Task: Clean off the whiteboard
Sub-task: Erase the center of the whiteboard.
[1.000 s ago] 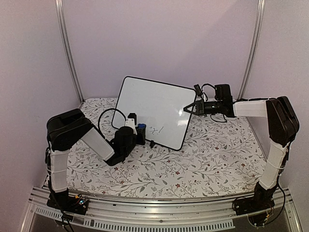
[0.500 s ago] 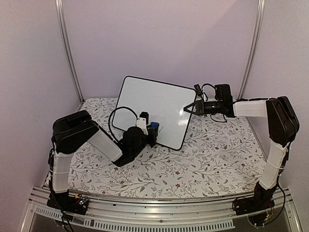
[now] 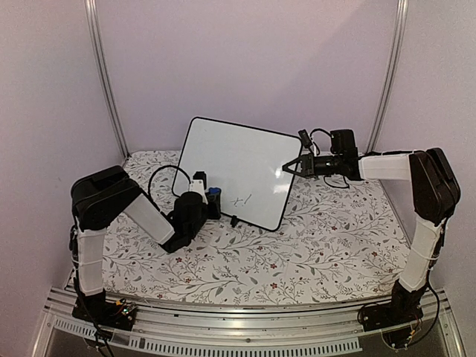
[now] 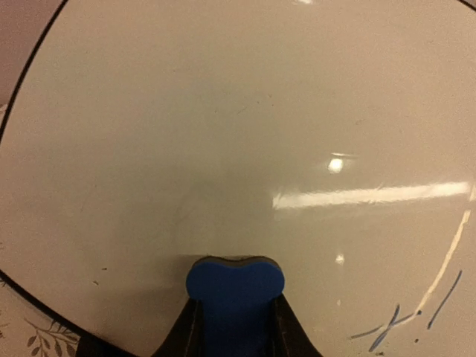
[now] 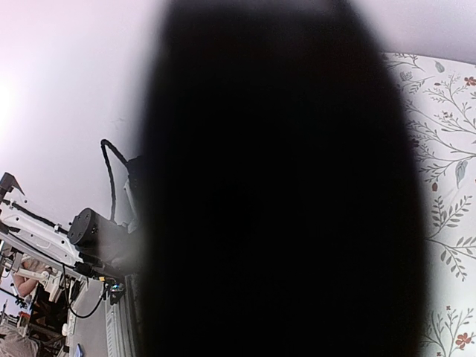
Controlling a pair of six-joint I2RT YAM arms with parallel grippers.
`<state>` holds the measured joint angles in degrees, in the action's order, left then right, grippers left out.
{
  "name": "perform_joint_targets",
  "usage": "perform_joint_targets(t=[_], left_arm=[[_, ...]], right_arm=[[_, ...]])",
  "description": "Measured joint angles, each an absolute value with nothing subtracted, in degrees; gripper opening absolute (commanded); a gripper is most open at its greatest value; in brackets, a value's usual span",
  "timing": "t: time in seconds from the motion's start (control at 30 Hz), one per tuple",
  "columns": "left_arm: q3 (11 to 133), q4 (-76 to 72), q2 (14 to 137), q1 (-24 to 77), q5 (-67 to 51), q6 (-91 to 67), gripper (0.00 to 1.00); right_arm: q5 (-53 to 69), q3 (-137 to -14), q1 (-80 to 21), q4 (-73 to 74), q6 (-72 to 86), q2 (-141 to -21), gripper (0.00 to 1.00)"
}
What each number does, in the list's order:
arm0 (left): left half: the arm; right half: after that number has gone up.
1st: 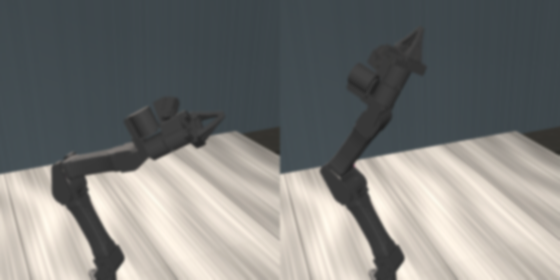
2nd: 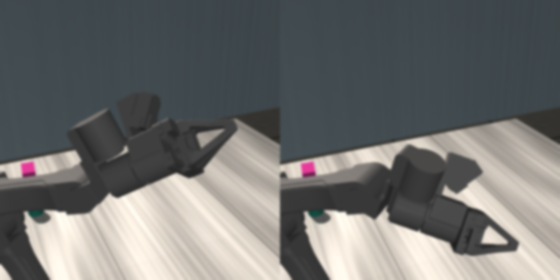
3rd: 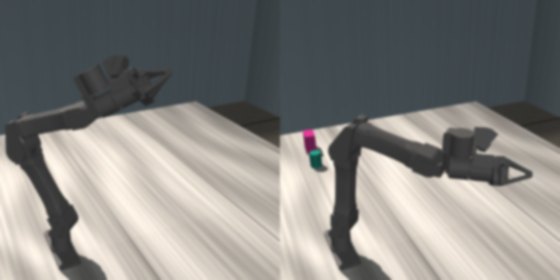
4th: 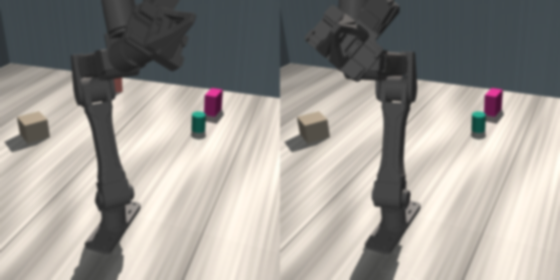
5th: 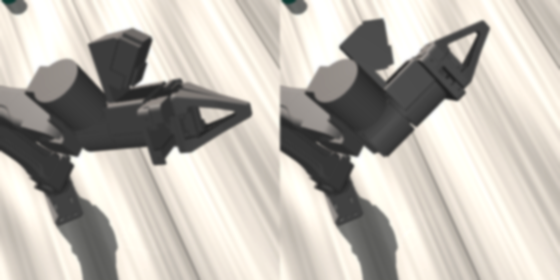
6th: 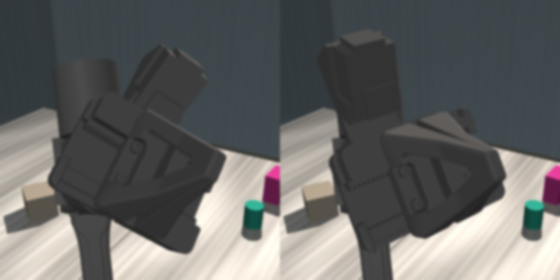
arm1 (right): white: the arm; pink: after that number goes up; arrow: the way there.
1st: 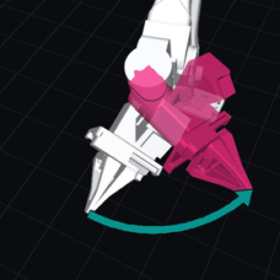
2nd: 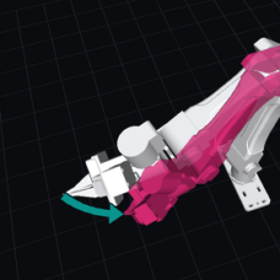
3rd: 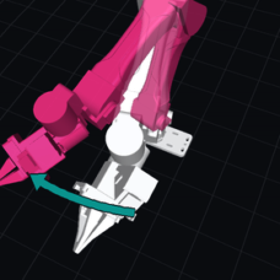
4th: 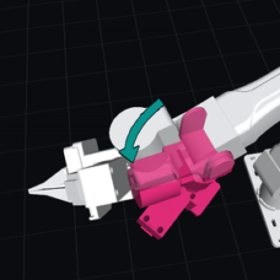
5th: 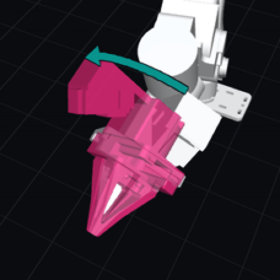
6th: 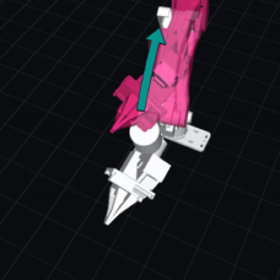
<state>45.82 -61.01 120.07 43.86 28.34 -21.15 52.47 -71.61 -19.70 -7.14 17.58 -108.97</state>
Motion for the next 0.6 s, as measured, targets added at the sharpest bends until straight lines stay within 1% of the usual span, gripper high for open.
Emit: perform_joint_targets(t=[0.23, 0.43, 0.6], left_arm=[[48.2, -61.1, 121.5, 45.4, 29.7, -20.0, 0.00], [53.1, -64.3, 124.7, 49.5, 30.4, -18.9, 0.00], [54.6, -65.5, 126.0, 51.3, 30.1, -18.4, 0.00]], right_arm=[[52.2, -71.8, -19.7, -7.2, 17.8, -109.1, 0.01], [52.0, -71.8, -19.7, -7.2, 17.6, -109.1, 0.01], [52.2, -71.8, -19.6, -7.3, 17.3, -109.3, 0.01]])
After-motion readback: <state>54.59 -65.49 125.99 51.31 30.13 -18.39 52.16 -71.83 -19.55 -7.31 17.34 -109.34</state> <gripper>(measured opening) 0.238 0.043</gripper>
